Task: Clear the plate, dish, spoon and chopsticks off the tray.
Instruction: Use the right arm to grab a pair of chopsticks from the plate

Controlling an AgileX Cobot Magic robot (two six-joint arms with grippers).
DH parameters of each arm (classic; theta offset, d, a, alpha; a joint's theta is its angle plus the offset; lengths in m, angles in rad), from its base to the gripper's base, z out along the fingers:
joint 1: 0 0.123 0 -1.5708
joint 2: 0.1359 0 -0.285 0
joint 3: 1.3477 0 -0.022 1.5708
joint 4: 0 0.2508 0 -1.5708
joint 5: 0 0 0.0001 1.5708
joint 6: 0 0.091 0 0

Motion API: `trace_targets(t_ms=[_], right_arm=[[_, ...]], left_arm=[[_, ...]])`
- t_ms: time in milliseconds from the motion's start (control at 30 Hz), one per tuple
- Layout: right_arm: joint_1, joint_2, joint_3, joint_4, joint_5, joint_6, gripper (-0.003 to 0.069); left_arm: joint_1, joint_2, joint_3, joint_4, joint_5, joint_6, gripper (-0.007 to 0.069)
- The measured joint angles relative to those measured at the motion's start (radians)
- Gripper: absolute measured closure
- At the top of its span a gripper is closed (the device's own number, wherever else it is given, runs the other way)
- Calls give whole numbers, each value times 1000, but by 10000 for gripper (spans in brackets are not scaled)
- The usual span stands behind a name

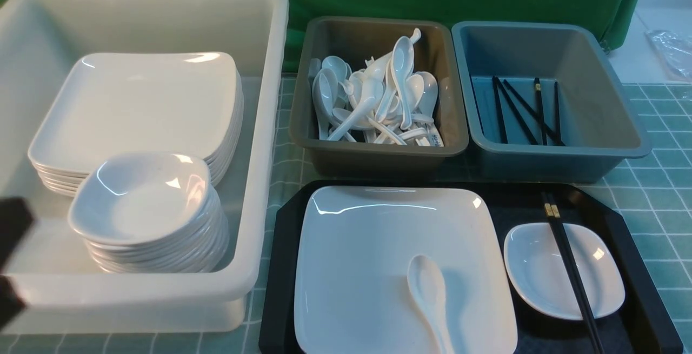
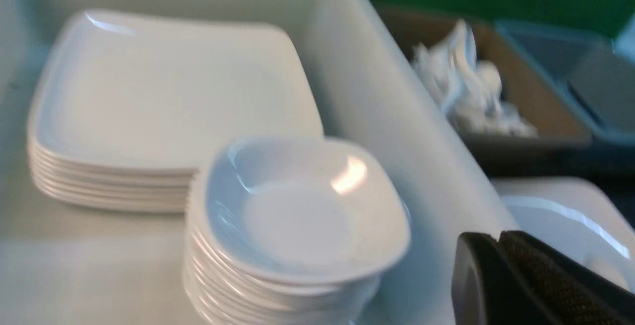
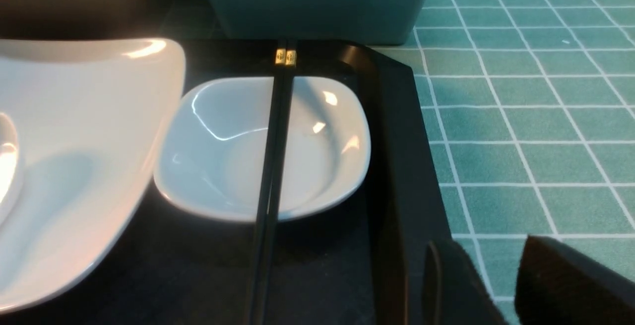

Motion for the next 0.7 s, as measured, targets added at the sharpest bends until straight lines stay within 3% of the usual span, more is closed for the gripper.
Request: trace_targets(t_ms=[100, 367, 600, 667, 700], right_arm=[[0, 0, 0, 0, 0, 0, 417], [0, 1, 0, 16, -37, 19, 417], [0, 0, 0, 98, -270, 308, 419], [0, 1, -4, 101, -289, 369, 435], [6, 21, -37, 104, -229, 415, 486]], left_arm=[[-60, 128, -63, -34, 45, 44, 607], [-265, 341, -108, -146, -46, 135, 607], [-333, 361, -109, -167, -55, 212, 607], [-333, 361, -109, -167, -55, 213, 607], [-333, 361, -109, -167, -55, 215, 607]])
